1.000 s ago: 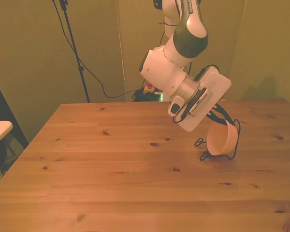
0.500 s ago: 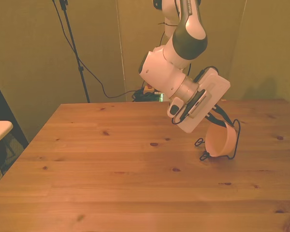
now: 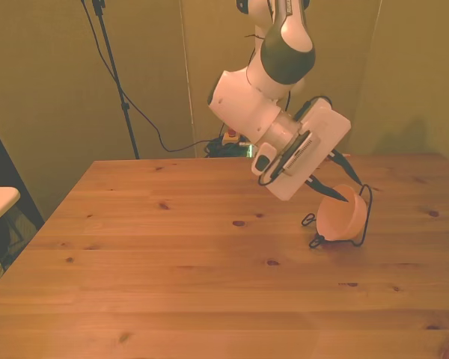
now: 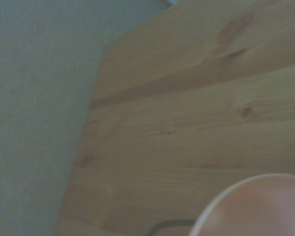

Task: Load the bowl

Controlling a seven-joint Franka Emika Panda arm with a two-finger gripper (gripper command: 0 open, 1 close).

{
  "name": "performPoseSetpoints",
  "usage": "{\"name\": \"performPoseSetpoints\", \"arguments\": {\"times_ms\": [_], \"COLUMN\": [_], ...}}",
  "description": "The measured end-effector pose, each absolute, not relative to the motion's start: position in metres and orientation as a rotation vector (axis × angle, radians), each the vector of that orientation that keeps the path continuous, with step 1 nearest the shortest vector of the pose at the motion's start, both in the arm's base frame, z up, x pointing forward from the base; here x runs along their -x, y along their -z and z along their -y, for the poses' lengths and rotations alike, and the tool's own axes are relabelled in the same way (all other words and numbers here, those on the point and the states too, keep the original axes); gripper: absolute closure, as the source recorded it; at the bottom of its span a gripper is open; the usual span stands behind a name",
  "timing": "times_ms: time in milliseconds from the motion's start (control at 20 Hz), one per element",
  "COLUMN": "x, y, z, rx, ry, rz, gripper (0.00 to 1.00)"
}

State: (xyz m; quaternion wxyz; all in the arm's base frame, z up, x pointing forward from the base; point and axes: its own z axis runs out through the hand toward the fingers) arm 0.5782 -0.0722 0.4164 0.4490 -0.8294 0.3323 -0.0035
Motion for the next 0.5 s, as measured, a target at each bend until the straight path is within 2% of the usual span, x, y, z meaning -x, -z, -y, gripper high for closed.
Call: {"name": "performPoseSetpoints", "arguments": {"times_ms": [250,500], "x": [-0.557,-0.525], "y": [-0.448,-0.441], "z": [0.104,0.124], "rx": [2.153,2.254], "ry": [0.076,0.096], "rz": [-0.919,-1.028], "gripper": [0.0,0.0]}}
